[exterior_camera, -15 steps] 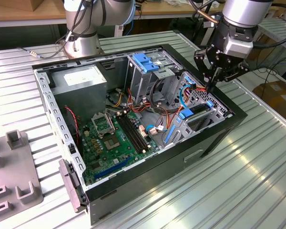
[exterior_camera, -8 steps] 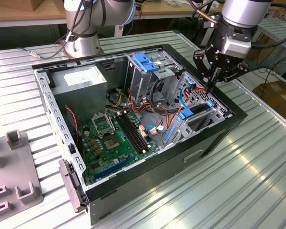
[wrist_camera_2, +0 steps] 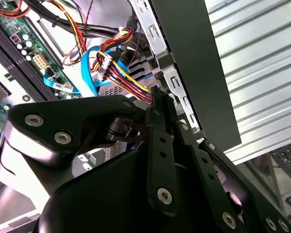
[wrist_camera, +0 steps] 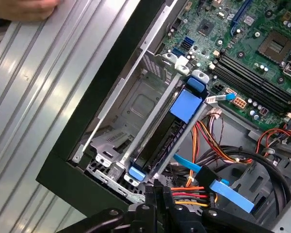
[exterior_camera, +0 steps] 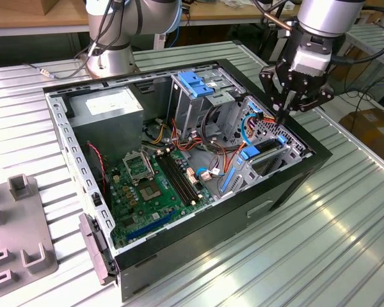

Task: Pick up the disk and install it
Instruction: 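Insert the first disk wire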

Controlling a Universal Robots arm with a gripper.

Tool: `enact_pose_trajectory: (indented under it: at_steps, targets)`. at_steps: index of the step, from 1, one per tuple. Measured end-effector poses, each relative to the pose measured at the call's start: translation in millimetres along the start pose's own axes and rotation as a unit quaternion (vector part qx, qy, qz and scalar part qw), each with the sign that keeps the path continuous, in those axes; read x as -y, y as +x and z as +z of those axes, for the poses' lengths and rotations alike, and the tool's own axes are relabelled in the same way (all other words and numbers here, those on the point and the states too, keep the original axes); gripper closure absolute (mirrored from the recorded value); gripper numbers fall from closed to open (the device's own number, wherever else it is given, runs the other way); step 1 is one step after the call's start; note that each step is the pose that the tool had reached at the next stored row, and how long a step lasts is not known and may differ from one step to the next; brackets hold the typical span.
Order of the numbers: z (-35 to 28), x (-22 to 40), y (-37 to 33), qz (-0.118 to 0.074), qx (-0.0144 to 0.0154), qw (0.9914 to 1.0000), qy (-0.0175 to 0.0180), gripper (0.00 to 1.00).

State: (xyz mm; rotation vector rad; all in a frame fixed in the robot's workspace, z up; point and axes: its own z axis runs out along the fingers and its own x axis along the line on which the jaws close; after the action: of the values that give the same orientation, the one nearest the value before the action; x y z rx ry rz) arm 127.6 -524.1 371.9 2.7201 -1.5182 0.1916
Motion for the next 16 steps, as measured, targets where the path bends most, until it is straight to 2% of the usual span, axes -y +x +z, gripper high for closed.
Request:
enact_pose_trajectory:
  at_steps: [1,4,10,13,16]
  targets:
    - [0.3,-0.1,-0.1,0.02,-0.0008,0.9998,-0.0024,0.84]
    - [2.7,-1.9,-1.5,0.047,-0.0021,0.99888,-0.0056,0.84]
    - [4.9,-6.6,-4.6,0.057,-0.0018,0.99832,-0.008,0.84]
    - [6.2,-6.7,-4.8,0.079,-0.0025,0.99685,-0.0107,0.84]
    - [7.7,-6.8,-4.9,0.107,-0.0035,0.99417,-0.0143,0.84]
